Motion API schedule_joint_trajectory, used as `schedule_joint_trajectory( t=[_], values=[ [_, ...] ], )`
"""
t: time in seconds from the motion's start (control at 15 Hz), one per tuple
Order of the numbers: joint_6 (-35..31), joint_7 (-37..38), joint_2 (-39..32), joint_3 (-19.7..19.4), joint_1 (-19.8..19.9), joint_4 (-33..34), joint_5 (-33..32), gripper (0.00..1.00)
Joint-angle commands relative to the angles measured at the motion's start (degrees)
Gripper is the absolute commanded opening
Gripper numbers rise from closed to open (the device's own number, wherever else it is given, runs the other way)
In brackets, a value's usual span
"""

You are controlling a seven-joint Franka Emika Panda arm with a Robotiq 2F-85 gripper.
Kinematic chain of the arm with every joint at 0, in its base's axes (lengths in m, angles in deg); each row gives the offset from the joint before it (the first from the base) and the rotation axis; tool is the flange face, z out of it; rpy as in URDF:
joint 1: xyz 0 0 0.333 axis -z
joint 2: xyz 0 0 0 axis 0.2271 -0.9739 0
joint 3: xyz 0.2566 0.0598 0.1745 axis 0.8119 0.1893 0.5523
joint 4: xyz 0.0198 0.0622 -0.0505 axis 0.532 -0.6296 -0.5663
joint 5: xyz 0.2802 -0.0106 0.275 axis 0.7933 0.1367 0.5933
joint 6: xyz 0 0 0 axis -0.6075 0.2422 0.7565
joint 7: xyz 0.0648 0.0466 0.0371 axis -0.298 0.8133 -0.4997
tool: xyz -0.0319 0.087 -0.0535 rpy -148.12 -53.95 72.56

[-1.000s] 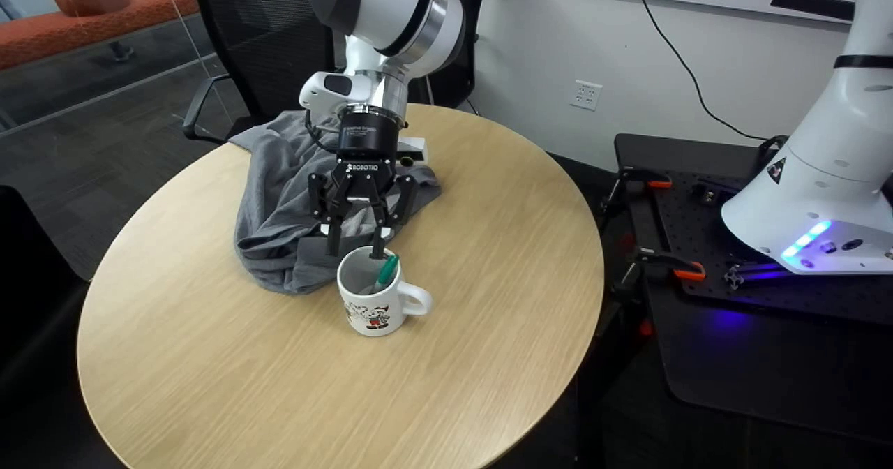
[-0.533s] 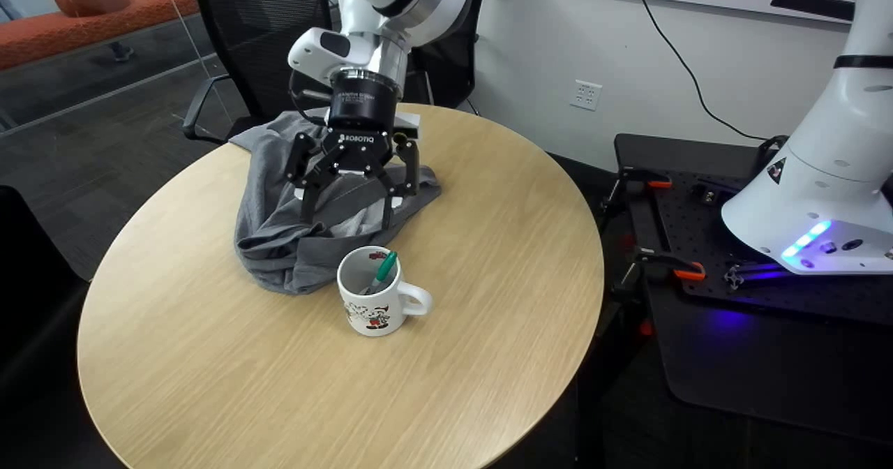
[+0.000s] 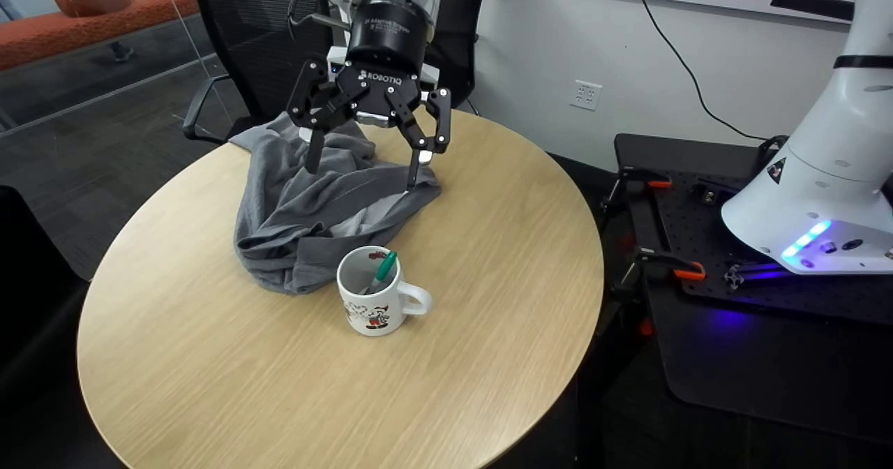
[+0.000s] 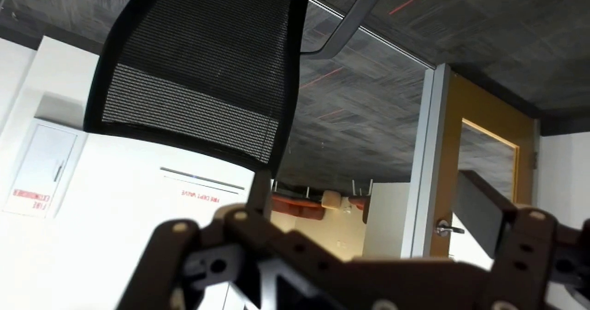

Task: Put the green pen inside the mug

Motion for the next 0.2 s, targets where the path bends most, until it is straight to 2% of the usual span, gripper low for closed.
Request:
schedule_joint_trajectory(
  t=[0.0,0.13],
  values=[
    [0.2,0.0,0.1,-0.7,-0.6,0.0,0.1,1.00],
    [0.2,0.0,-0.6,-0.8,-0.6,0.1,0.1,1.00]
  ],
)
